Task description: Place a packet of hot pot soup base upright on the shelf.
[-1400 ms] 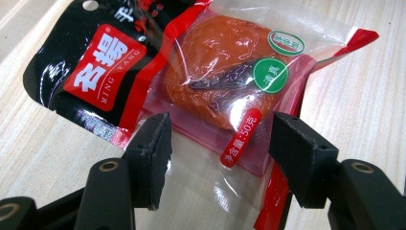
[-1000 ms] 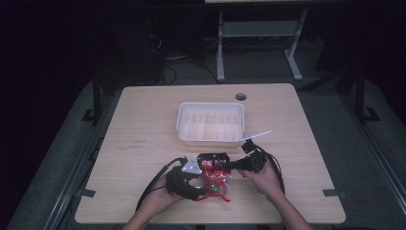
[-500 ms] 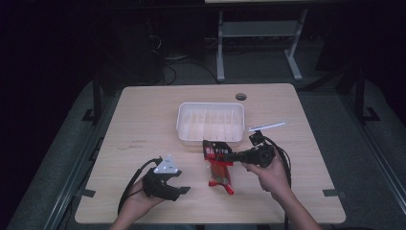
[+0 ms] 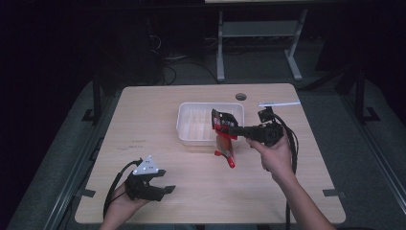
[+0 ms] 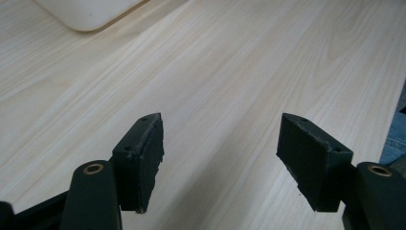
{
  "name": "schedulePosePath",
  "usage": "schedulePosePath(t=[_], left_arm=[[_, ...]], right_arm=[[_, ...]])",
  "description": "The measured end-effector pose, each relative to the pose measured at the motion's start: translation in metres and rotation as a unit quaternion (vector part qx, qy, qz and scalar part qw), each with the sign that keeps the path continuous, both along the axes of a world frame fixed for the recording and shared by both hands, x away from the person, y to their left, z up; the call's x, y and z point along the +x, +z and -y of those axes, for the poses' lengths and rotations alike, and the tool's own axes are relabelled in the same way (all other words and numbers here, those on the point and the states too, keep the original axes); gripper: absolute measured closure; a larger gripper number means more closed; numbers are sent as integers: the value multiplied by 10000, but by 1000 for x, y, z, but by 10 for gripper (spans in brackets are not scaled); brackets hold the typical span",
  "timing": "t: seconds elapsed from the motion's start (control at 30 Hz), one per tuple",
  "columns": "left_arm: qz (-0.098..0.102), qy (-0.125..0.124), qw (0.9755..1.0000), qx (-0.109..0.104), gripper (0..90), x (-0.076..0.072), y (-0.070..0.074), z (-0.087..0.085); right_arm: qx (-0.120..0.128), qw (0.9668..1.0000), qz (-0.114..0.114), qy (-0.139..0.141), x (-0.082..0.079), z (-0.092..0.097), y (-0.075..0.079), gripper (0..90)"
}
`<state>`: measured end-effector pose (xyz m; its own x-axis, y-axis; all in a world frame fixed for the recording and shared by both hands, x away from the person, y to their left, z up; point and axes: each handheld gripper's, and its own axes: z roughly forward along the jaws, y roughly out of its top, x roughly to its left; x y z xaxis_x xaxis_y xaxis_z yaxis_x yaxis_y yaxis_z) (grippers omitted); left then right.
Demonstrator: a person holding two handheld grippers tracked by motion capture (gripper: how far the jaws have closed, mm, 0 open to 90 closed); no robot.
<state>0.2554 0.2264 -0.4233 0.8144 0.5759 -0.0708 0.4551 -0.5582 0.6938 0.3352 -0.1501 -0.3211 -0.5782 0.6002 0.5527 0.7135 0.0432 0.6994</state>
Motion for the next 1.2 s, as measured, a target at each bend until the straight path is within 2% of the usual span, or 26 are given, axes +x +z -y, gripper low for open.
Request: schedulePosePath(t=[0.33,0.53,0.57,0.83,0.97,1.2], left_arm=[[-1,101,9999,-49,313,0,-3,-9],[6,182,9998,-60,303,1,-4,-13],[-3,196,9998,-78,300,1,-5,-14],[5,204,9998,-46,290,0,-6,-15],[-2,205,9998,-45,290,1,-6,-15],[-2,185,9998,-47,290,0,-6,-14]], right_arm=[[-178,9988,166,-420,23,-5,12,900],[-342,9970,259,-650,36,-7,16,900],[-431,9960,296,-721,41,-8,17,900],[-535,9938,308,-922,56,-12,17,900],[-659,9914,342,-1081,67,-15,16,900],[-765,9889,368,-1216,79,-22,13,900]])
